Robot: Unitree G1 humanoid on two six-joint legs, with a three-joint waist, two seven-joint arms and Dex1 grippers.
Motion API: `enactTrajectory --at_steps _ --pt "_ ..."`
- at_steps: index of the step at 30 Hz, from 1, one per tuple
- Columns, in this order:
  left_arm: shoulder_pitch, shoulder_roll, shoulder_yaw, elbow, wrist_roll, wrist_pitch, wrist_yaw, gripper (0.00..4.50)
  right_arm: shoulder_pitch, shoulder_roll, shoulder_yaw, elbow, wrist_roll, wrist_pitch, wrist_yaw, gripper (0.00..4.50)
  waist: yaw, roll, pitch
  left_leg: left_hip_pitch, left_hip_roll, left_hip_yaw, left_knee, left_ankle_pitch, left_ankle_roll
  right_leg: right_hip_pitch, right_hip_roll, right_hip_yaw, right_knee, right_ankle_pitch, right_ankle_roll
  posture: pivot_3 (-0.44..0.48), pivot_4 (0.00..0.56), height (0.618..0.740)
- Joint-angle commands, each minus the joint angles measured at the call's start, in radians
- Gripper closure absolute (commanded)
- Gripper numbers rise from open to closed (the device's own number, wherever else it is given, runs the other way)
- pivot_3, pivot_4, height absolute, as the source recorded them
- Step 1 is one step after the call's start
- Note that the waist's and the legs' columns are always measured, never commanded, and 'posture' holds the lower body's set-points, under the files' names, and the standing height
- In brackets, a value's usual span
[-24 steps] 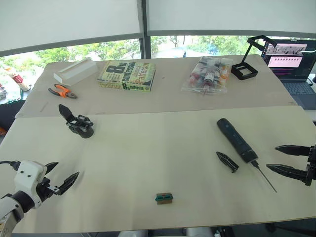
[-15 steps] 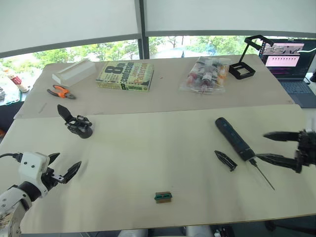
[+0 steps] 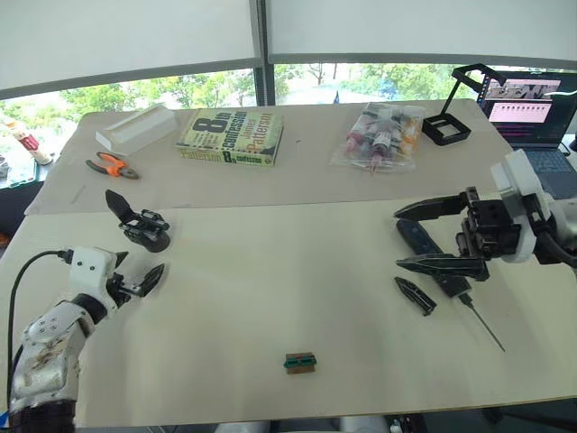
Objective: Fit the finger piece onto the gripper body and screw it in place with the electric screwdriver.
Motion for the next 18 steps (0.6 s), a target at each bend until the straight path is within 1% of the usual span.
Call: enactTrajectory --at_steps 1,6,12,15,17,18 --pt "-0.073 -0.004 -0.028 0.083 0.027 -0.056 0.02 0.0 -0.018 0.007 0.005 -0.03 0.023 0.01 -0.008 0.05 0.002 -0.002 -0.001 0.0 0.0 -0.001 0.001 0.0 0.0 0.0 0.0 -0.001 0.0 0.0 0.0 0.0 0.15 0.738" --pt "-0.175 -0.016 -0.064 0.219 0.042 -0.114 0.018 0.0 0.004 0.002 -0.011 -0.013 0.007 -0.002 -0.011 0.05 -0.002 -0.002 -0.001 -0.001 -0.001 -0.001 0.001 0.0 0.0 0.0 0.0 -0.001 0.0 0.0 0.0 0.0 0.15 0.738" --pt "-0.292 -0.015 -0.097 0.408 0.078 -0.204 0.022 0.0 0.02 0.007 -0.024 -0.048 0.03 0.01 -0.035 0.05 -0.002 -0.002 -0.001 0.0 -0.001 -0.001 0.003 0.0 0.0 0.0 -0.001 -0.001 0.001 0.001 0.0 0.0 0.15 0.738" --pt "-0.329 -0.016 -0.106 0.462 0.076 -0.25 -0.003 0.86 0.031 0.006 -0.03 -0.056 0.033 0.011 -0.04 0.0 -0.002 -0.002 -0.001 -0.001 -0.001 0.0 0.005 0.0 0.0 0.001 -0.001 -0.001 0.002 0.001 0.0 0.0 0.15 0.738" --pt "-0.339 -0.016 -0.119 0.472 0.075 -0.268 -0.025 1.79 0.041 0.004 -0.035 -0.061 0.034 0.01 -0.041 0.0 -0.004 -0.002 -0.001 -0.001 -0.001 0.0 0.006 0.0 0.0 0.001 -0.001 -0.001 0.001 0.002 0.0 0.0 0.15 0.738" --pt "-0.339 -0.016 -0.127 0.465 0.073 -0.27 -0.04 2.07 0.047 0.003 -0.038 -0.066 0.034 0.01 -0.04 0.0 -0.004 -0.002 -0.001 -0.001 -0.001 0.0 0.006 0.0 0.0 0.001 -0.001 0.0 0.001 0.002 0.001 0.0 0.15 0.738"
